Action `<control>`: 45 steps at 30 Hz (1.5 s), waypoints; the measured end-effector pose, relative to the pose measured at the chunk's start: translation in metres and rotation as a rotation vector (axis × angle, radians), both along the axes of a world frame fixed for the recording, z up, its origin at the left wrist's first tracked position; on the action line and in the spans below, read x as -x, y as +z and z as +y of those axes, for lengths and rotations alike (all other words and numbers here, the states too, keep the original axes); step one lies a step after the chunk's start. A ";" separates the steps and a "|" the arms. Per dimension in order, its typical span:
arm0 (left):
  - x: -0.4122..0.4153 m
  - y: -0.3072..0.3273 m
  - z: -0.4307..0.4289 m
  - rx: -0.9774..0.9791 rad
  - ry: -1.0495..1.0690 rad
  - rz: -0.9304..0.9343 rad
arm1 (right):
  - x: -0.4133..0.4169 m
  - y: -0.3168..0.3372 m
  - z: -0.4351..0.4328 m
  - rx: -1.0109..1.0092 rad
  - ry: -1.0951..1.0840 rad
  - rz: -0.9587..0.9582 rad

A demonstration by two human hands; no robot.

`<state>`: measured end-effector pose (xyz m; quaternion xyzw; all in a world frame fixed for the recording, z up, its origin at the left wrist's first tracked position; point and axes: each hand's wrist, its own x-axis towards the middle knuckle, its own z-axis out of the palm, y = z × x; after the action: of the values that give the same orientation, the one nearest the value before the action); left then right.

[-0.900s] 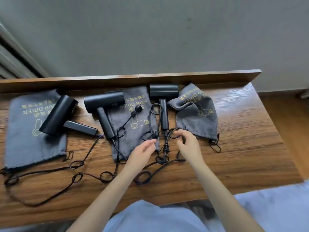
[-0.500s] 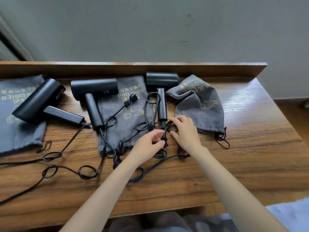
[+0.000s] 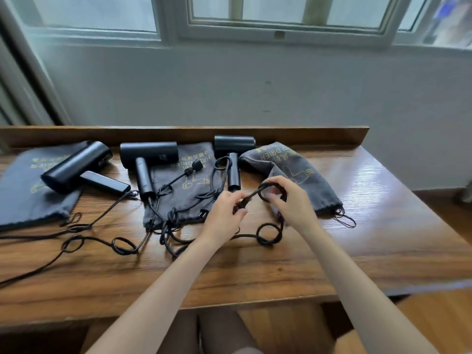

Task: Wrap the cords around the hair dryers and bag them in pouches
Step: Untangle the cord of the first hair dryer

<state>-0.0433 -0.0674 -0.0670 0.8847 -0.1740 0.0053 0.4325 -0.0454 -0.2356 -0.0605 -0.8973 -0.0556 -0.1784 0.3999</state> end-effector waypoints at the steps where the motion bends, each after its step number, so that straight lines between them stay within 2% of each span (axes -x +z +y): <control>1: 0.001 0.000 0.002 0.024 0.020 -0.010 | 0.003 0.003 -0.002 -0.017 0.014 -0.006; 8: -0.002 -0.014 0.011 0.168 0.056 0.048 | 0.008 0.004 0.002 -0.150 0.041 -0.050; 11: -0.007 -0.012 0.014 0.313 -0.050 0.136 | 0.001 0.005 0.004 -0.179 0.056 0.003; 15: -0.014 -0.008 0.011 0.386 -0.207 0.204 | -0.011 0.005 0.001 -0.308 0.125 0.082; 19: -0.028 -0.011 0.010 0.459 -0.288 0.202 | -0.023 -0.002 -0.005 -0.422 0.096 0.144; 23: -0.045 -0.015 0.011 0.473 -0.300 0.188 | -0.035 -0.012 -0.008 -0.529 0.085 0.218; 32: -0.047 -0.026 0.013 0.688 -0.220 0.258 | -0.041 -0.030 0.005 -0.702 0.155 0.254; 37: -0.046 -0.026 0.017 0.696 -0.246 0.285 | -0.037 -0.040 0.014 -0.971 0.179 0.298; 42: -0.047 -0.025 0.017 0.733 -0.268 0.288 | -0.040 -0.032 0.026 -1.043 0.172 0.290; 45: -0.048 -0.024 0.019 0.852 -0.340 0.330 | -0.045 -0.028 0.032 -1.080 0.119 0.335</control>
<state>0.0046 -0.0480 -0.0906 0.5770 -0.2273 -0.1352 0.7727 -0.0007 -0.2038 -0.0884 -0.5767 0.0574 -0.0137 0.8148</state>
